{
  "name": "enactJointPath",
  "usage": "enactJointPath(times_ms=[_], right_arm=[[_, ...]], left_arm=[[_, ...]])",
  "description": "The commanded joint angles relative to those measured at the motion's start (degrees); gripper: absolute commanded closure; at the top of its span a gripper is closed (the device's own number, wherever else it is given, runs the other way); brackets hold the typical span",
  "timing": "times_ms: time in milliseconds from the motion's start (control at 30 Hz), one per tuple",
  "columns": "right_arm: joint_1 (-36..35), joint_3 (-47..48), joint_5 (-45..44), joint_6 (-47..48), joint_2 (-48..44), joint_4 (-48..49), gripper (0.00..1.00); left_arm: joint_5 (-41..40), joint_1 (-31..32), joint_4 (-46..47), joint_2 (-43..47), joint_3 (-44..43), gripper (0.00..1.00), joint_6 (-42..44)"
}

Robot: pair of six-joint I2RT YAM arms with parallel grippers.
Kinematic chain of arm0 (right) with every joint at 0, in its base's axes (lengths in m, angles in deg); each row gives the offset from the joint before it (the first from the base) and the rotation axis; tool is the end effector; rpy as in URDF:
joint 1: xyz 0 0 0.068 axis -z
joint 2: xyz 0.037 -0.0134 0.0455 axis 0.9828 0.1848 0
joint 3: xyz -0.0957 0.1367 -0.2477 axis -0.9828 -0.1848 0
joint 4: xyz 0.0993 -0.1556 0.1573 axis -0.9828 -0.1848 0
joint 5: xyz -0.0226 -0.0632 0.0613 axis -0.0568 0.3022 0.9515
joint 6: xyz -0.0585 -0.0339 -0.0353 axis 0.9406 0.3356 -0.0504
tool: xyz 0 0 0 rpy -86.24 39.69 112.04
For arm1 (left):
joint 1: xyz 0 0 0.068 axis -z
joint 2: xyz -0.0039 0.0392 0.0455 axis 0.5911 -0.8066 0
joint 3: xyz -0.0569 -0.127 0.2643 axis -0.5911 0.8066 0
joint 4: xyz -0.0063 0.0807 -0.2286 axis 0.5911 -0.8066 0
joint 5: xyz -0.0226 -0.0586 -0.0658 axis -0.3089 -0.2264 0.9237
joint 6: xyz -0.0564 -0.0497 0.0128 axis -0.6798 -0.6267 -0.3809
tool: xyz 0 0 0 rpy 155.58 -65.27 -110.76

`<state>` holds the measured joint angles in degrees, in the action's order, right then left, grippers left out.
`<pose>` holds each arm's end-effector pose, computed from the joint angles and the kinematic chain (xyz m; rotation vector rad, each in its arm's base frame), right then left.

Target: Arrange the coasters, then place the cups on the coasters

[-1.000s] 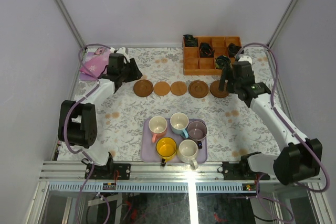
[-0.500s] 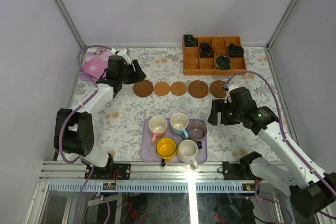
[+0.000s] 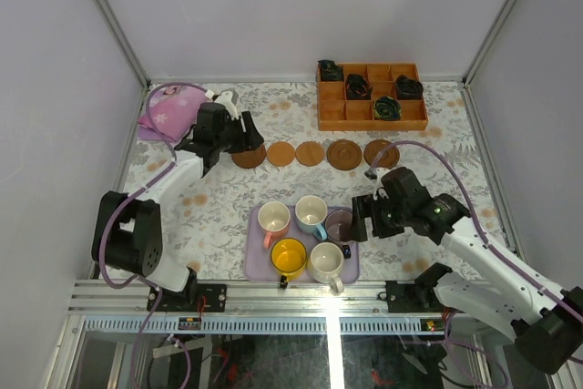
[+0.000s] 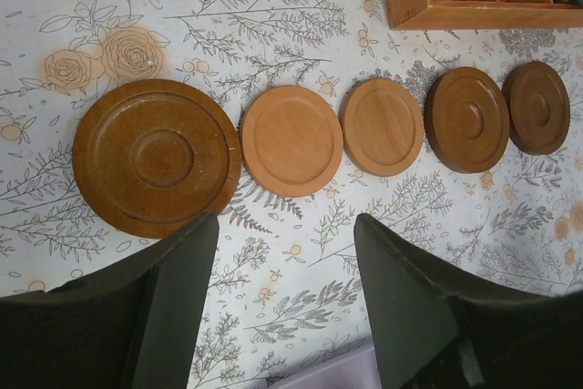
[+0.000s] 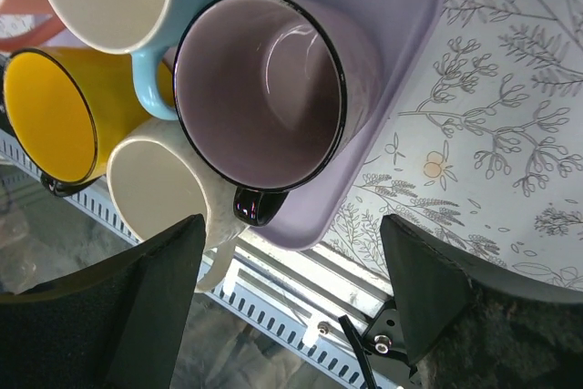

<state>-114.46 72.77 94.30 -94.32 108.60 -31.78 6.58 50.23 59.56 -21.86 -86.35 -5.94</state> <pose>0.1164 0.1006 0.2596 -0.3069 2.5396 0.7439 0.3316 -0.0971 0.2683 0.0302 2.1937 -0.5670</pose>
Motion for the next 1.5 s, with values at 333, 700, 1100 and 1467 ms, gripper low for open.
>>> enactJointPath(times_ms=[333, 700, 1100, 1467], right_arm=[[-5.6, -0.6, -1.3, 0.8, 7.1, 3.7, 0.20], [-7.7, -0.7, -2.3, 0.1, 9.8, 4.2, 0.23], [-14.0, -0.1, -8.9, -4.9, 15.9, 5.2, 0.28], [-15.6, 0.7, -16.1, -8.2, 20.0, 6.6, 0.47]], left_arm=[[-1.9, -0.1, 0.9, 5.7, 4.0, 0.36, 1.6], [-1.8, -0.1, 0.0, 8.4, 6.0, 0.32, 1.7], [-1.2, -0.1, -0.7, 8.9, 6.0, 0.30, 2.1], [-0.8, -0.1, -0.2, 8.0, 6.2, 0.29, 1.3]])
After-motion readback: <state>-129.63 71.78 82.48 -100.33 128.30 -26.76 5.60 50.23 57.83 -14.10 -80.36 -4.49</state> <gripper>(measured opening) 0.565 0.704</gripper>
